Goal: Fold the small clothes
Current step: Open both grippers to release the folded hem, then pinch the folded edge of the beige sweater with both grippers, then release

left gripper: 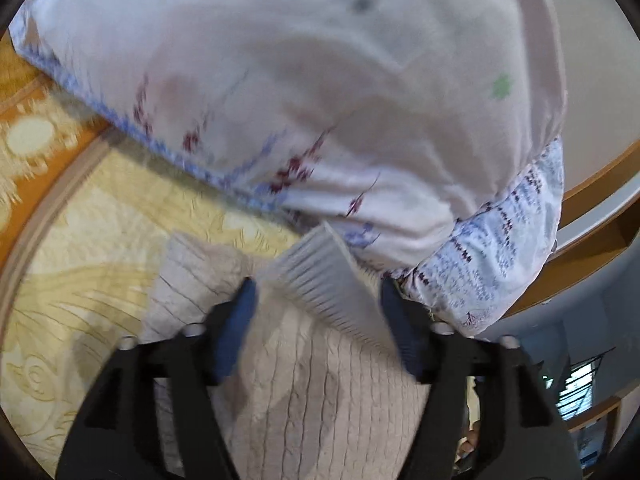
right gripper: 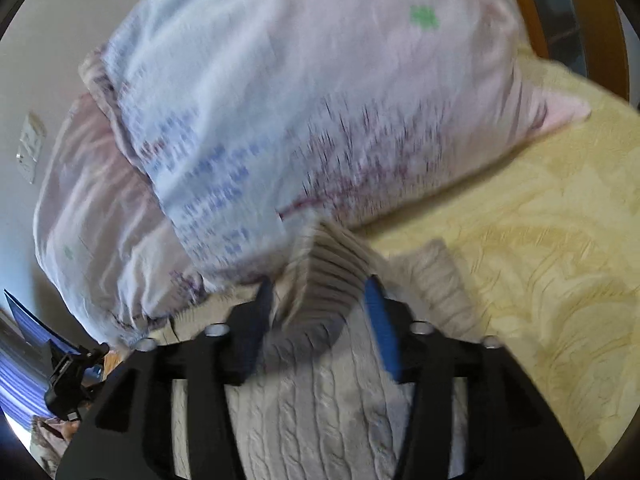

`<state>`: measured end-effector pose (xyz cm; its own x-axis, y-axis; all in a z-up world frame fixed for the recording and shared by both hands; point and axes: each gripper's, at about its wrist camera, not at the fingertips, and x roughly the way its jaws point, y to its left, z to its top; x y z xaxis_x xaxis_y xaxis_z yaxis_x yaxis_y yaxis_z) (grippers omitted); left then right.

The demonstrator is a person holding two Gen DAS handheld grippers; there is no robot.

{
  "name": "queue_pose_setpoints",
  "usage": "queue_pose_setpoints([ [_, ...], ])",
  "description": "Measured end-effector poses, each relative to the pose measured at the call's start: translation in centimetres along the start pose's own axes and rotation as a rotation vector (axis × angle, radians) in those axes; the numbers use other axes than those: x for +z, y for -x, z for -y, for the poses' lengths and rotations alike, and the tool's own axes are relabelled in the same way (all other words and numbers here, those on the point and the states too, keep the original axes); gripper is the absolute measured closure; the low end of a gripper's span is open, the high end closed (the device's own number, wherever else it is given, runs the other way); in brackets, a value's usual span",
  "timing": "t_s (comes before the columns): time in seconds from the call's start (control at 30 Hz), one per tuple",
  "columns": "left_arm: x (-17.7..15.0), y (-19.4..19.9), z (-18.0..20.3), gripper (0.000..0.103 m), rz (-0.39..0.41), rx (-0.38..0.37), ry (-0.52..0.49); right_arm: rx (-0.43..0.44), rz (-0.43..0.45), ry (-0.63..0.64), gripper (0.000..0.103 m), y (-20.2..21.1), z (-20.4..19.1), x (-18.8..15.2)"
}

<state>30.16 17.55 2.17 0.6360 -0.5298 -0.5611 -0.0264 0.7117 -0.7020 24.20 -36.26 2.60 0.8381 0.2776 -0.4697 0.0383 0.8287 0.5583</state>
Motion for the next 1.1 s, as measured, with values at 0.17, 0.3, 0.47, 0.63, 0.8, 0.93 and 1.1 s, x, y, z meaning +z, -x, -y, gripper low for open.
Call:
queue_pose_setpoints([
  [0.17, -0.7, 2.7, 0.7, 0.036, -0.002, 0.019, -0.081, -0.011, 0.058, 0.023, 0.05, 3.5, 0.8, -0.1],
  [0.3, -2.4, 4.8, 0.6, 0.037, -0.014, 0.044, -0.151, -0.051, 0.064, 0.068, 0.059, 5.8, 1.9, -1.0],
  [0.47, -4.8, 6.4, 0.0, 0.041, -0.038, 0.092, -0.219, -0.078, 0.005, 0.126, 0.063, 6.9, 2.8, -3.1],
  [0.63, -6.7, 6.8, 0.0, 0.041, -0.047, 0.156, -0.298, -0.128, -0.032, 0.175, 0.063, 6.8, 3.3, -4.5],
  [0.8, -7.7, 6.2, -0.3, 0.044, -0.083, 0.174, -0.316, -0.135, -0.076, 0.199, 0.063, 6.0, 3.4, -5.3],
  [0.93, -8.2, 5.5, -0.5, 0.052, -0.104, 0.192, -0.322, -0.145, -0.087, 0.222, 0.07, 5.7, 3.3, -5.8],
  [1.1, -8.4, 5.0, -1.2, 0.069, -0.122, 0.193, -0.301, -0.147, -0.087, 0.257, 0.083, 5.8, 3.1, -6.0],
])
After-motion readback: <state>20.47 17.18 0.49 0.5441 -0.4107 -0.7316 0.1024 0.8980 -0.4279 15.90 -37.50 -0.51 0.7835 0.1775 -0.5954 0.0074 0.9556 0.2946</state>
